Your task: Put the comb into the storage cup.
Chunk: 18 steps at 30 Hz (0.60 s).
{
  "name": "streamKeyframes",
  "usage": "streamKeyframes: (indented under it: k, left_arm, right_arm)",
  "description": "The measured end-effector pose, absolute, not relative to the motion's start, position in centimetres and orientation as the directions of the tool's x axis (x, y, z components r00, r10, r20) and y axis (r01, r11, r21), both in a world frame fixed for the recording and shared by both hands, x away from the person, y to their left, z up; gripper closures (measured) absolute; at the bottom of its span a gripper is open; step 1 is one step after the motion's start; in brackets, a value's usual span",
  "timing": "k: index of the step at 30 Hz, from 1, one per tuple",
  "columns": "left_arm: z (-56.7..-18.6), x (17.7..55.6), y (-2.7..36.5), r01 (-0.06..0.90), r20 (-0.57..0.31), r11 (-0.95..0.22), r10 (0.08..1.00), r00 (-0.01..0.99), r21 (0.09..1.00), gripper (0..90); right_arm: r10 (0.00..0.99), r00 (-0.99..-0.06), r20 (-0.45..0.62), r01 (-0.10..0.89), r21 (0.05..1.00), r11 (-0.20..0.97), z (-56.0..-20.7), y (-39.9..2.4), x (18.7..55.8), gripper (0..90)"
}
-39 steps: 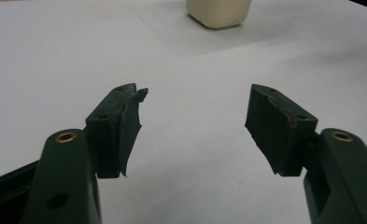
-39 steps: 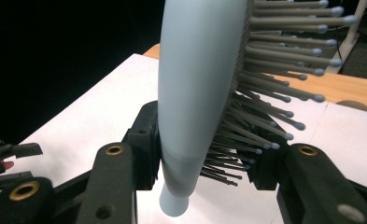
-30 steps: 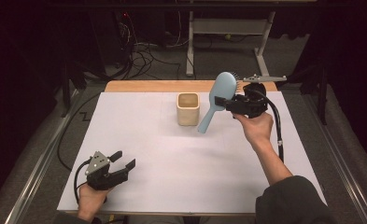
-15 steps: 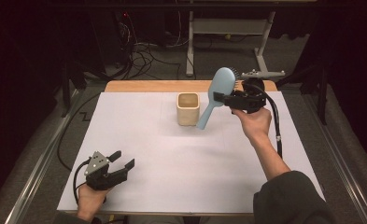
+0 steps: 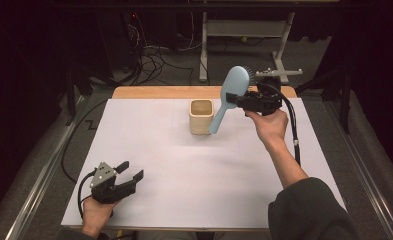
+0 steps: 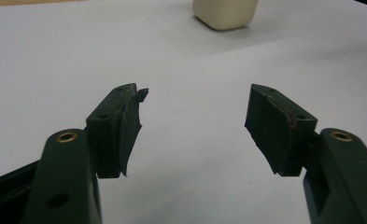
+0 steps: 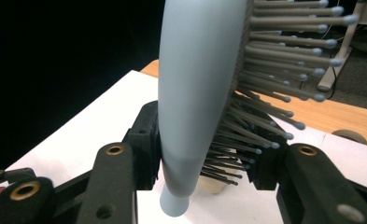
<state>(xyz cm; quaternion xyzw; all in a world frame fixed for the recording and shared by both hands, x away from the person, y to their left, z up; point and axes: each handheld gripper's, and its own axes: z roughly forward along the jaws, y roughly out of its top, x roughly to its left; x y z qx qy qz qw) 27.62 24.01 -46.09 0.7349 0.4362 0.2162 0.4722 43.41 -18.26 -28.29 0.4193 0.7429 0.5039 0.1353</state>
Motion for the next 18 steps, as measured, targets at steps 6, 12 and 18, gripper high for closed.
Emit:
streamKeyframes:
  k: [6, 12, 18]
  left_arm:
    - [-46.1, 27.6, 24.1, 0.439, -0.097, -0.173, 0.844, 0.528, 0.881, 35.7]
    - [-46.1, 27.6, 24.1, 0.438, -0.098, -0.173, 0.843, 0.529, 0.882, 35.7]
    - [-46.1, 27.6, 24.1, 0.440, -0.100, -0.171, 0.843, 0.528, 0.881, 35.6]
  right_arm:
    - [0.759, -0.613, 0.218, 0.483, 0.864, 0.142, -27.9, -17.6, 43.9, 55.4]
    - [0.756, -0.615, 0.222, 0.488, 0.861, 0.145, -28.0, -17.1, 44.2, 55.5]
    - [0.762, -0.610, 0.219, 0.486, 0.862, 0.141, -27.7, -17.0, 44.5, 55.6]
